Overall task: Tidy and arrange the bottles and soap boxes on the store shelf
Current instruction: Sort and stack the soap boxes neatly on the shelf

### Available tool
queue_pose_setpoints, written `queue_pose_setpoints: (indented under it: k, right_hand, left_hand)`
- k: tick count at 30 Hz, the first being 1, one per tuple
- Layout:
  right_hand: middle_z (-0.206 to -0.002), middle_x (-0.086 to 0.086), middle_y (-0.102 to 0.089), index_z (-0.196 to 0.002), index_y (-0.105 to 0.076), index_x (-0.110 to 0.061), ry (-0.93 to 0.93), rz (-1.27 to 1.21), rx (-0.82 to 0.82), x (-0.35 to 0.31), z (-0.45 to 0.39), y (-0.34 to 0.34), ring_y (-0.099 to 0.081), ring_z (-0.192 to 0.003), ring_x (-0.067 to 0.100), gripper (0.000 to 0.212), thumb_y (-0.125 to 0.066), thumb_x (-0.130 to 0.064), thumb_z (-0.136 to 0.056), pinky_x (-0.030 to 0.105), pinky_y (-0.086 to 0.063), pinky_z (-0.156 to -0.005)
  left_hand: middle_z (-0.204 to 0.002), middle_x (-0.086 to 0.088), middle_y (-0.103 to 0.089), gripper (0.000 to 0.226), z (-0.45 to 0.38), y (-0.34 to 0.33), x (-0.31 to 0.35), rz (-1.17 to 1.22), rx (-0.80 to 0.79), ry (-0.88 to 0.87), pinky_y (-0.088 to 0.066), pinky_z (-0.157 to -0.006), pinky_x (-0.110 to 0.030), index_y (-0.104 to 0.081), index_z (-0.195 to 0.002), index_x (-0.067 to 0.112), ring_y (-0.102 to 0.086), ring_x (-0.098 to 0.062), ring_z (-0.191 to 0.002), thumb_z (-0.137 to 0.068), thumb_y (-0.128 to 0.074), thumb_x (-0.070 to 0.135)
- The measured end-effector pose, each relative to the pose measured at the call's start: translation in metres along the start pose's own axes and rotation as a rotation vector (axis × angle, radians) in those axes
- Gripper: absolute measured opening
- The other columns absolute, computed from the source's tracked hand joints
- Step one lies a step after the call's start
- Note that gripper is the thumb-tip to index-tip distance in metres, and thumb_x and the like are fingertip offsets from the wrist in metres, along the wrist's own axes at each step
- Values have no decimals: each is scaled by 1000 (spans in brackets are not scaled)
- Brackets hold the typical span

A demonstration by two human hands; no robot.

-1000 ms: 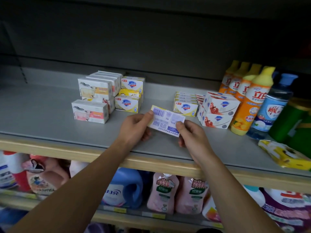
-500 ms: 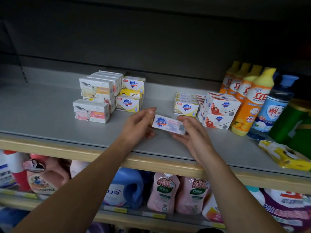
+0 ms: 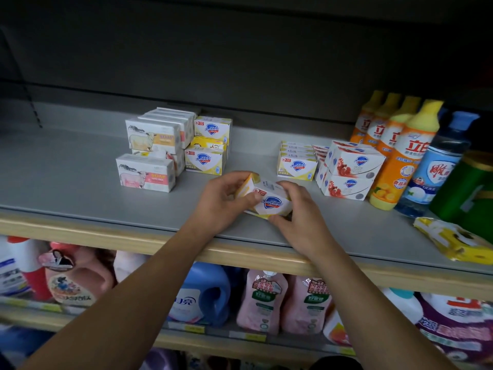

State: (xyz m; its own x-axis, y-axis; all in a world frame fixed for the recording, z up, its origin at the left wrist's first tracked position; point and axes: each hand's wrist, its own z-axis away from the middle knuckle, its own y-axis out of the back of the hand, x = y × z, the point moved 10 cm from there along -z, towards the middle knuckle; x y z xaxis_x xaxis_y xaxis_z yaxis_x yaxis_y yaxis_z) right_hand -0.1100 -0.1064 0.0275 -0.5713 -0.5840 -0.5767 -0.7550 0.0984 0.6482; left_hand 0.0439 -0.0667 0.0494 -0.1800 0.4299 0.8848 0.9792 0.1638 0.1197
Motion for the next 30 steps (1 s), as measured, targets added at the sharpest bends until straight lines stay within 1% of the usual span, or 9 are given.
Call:
queue_pose_setpoints:
  k: [3,5,7,9,12,16,20,23,30]
  right_hand:
    - [-125,-3,-49,-133,-49,-20,29,33,50,-5,1,7,-50,-107,8,58,-76,-21,-82,1,-32,-81]
    - [-127,-4,-49,-132,-51,-20,64,61,98,-13,2,13,-48,-111,9,54,-75,-25,-83,11,-36,-88]
    - [-131,-4,-50,-133,-53,-21,110,95,113,-22,2,14,-46,-119,12,52,-72,-25,-85,20,-36,-96]
    - [-132,-4,-53,-134,-53,-22,131,128,117,-27,2,14,-45,-121,14,50,-71,-23,-87,20,-34,-97]
    - [-127,-2,-57,-133,-55,-22,147,153,105,-28,-2,15,-47,-117,17,48,-70,-20,-87,20,-33,-94]
    - [-124,2,-58,-132,-57,-21,140,178,80,-21,-16,18,-48,-115,22,49,-70,-14,-86,18,-30,-92]
    - [-129,4,-55,-134,-56,-17,60,265,123,-1,-34,31,-46,-119,23,47,-68,-17,-89,21,-28,-97]
    - [-132,8,-52,-134,-56,-12,18,378,146,14,-51,39,-46,-122,29,47,-68,-16,-89,32,-33,-104]
    - [-139,12,-48,-139,-50,-11,-60,613,129,47,-99,36,-45,-126,34,51,-63,-8,-90,42,-37,-107]
  left_hand:
    - [-106,-9,-69,41,1,-3,7,-79,-22,-85,-52,-84,-22,-65,-114,8,-61,-5,-91,-76,-76,-2]
    - [-105,-2,-68,46,1,-4,7,-83,-29,-94,-51,-83,-17,-63,-114,17,-59,5,-89,-74,-77,-1]
    - [-103,2,-67,49,0,-4,6,-59,-28,-92,-50,-81,-14,-62,-113,20,-58,10,-88,-73,-78,-1]
    - [-102,5,-67,49,-1,-5,6,-34,-30,-98,-49,-78,-11,-62,-112,22,-58,12,-87,-72,-79,0]
    - [-106,3,-67,45,-4,-5,4,-44,-59,-100,-51,-81,-16,-62,-111,25,-60,4,-94,-75,-77,4]
    - [-117,-3,-65,40,-18,10,-6,-189,-56,-37,-52,-95,-38,-61,-120,24,-60,-17,-108,-84,-74,16]
    - [-130,-5,-61,49,-46,53,-10,-634,91,-62,-42,-99,-27,-59,-130,19,-57,-19,-116,-88,-66,42]
    - [-132,-11,-58,53,-71,73,-21,-854,165,-26,-43,-97,-37,-56,-132,14,-53,-30,-119,-89,-61,45]
    - [-139,-9,-50,64,-106,77,-61,-1141,101,4,-28,-111,-42,-50,-137,15,-39,-32,-131,-86,-45,54]
